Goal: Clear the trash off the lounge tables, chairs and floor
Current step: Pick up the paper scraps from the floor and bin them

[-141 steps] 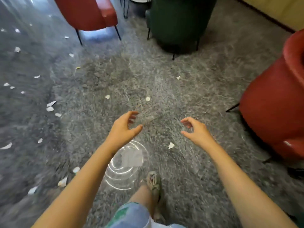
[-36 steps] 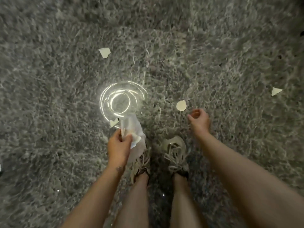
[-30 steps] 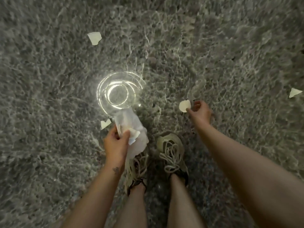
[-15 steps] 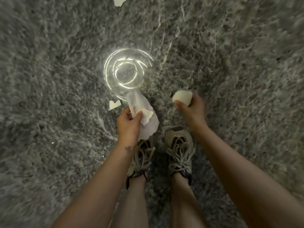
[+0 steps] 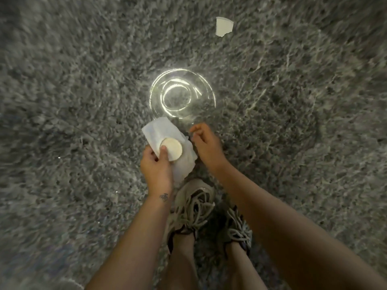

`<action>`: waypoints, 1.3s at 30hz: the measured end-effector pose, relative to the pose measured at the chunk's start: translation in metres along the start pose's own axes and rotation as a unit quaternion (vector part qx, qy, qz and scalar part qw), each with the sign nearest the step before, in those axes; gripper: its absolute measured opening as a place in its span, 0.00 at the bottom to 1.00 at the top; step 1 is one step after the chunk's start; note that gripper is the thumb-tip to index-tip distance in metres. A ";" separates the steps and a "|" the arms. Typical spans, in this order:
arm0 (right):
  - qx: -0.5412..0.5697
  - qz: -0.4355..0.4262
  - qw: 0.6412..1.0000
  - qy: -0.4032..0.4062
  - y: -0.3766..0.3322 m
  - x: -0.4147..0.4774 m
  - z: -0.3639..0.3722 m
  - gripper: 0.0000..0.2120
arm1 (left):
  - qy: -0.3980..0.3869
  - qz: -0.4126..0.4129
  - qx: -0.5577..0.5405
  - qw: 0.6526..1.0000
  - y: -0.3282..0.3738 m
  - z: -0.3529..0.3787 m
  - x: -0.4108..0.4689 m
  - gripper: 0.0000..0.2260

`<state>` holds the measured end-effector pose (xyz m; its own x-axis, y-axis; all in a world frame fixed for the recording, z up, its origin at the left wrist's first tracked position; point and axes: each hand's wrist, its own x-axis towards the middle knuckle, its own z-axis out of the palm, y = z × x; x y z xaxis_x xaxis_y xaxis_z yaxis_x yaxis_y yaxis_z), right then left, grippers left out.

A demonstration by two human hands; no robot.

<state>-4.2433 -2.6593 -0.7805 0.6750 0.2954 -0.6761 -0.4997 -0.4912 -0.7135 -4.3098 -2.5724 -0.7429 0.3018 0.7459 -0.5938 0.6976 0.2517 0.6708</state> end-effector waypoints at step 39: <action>-0.182 -0.087 0.949 0.242 -0.070 0.262 -0.100 0.16 | -0.022 0.064 -0.075 0.995 0.019 0.084 0.086 0.04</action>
<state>-3.9776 -2.6293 -0.8890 0.9445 0.0298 -0.3273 -0.1971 -0.7456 -0.6366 -4.2161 -2.5556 -0.8187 0.4124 0.7509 -0.5158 0.5476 0.2481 0.7991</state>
